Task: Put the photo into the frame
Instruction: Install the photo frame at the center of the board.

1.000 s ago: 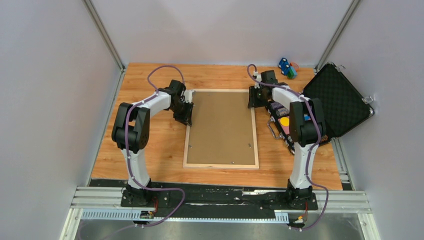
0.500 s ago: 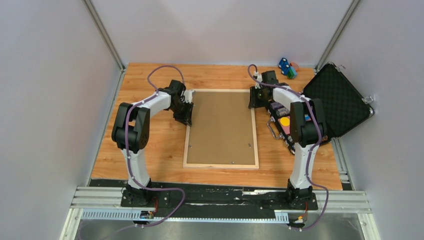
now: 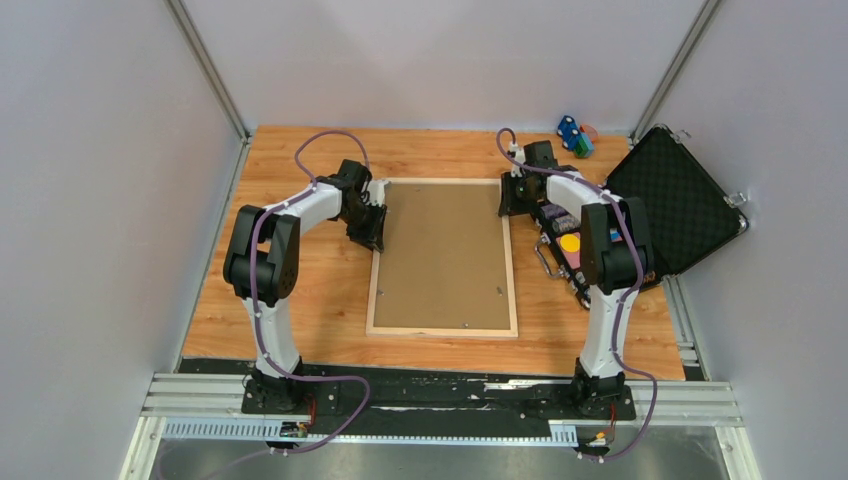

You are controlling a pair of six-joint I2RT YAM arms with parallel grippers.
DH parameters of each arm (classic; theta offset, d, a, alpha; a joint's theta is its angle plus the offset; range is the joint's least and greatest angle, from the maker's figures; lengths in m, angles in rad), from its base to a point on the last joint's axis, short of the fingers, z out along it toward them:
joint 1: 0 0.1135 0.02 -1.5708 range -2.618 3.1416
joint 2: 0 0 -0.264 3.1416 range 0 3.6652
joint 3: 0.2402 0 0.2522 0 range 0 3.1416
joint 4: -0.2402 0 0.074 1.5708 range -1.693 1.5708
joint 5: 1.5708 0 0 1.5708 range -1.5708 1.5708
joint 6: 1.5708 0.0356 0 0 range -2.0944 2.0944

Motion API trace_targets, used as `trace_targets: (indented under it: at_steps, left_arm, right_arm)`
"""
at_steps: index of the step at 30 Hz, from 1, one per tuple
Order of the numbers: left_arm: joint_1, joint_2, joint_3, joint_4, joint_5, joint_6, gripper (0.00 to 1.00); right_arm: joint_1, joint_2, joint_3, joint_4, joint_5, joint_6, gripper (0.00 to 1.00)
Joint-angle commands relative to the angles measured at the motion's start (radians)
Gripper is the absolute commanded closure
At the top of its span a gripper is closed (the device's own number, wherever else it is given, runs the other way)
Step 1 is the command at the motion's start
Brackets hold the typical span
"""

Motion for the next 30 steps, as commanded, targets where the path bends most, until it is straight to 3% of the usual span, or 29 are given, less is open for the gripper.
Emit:
trace_targets:
  at_steps: [1,12,30]
  left_arm:
    - [0.017,0.038,-0.030,0.046,-0.065,0.043,1.00]
    - [0.016,0.040,-0.031,0.050,-0.067,0.036,1.00]
    - [0.017,0.029,-0.037,0.052,-0.074,0.028,1.00]
  right_arm:
    - [-0.009,-0.023,0.026,0.037,-0.001,0.007,0.69]
    - [-0.028,-0.166,-0.042,0.001,-0.060,-0.010,0.57]
    - [-0.027,-0.295,-0.339,-0.012,-0.182,-0.031,0.57]
